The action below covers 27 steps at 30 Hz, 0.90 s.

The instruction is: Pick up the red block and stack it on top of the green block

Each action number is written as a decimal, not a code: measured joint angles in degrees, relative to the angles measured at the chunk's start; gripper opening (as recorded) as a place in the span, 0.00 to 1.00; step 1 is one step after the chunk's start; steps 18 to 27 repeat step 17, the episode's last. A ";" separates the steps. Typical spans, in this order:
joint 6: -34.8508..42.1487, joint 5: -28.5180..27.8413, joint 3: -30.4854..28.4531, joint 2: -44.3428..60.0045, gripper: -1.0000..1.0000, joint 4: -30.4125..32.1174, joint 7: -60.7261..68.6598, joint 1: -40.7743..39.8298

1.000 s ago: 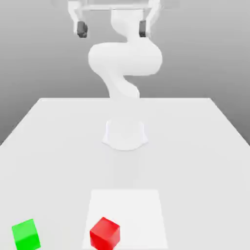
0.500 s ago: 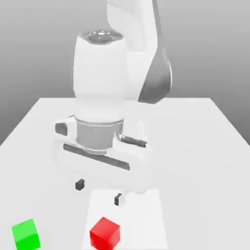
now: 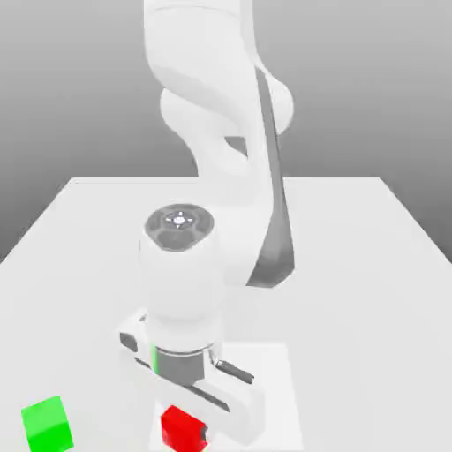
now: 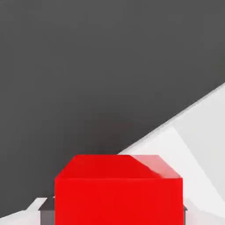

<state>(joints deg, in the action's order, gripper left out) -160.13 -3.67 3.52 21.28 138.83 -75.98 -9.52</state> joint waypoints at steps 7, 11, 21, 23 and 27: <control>10.24 3.02 -2.72 -7.83 0.00 -2.36 2.83 -5.62; 12.75 5.39 -6.84 -6.03 0.00 -6.70 5.24 -11.45; 7.28 6.60 -6.99 0.63 1.00 -7.88 6.21 -12.93; 7.28 6.60 -6.99 0.63 1.00 -7.88 6.21 -12.93; 7.28 6.60 -6.99 0.63 1.00 -7.88 6.21 -12.93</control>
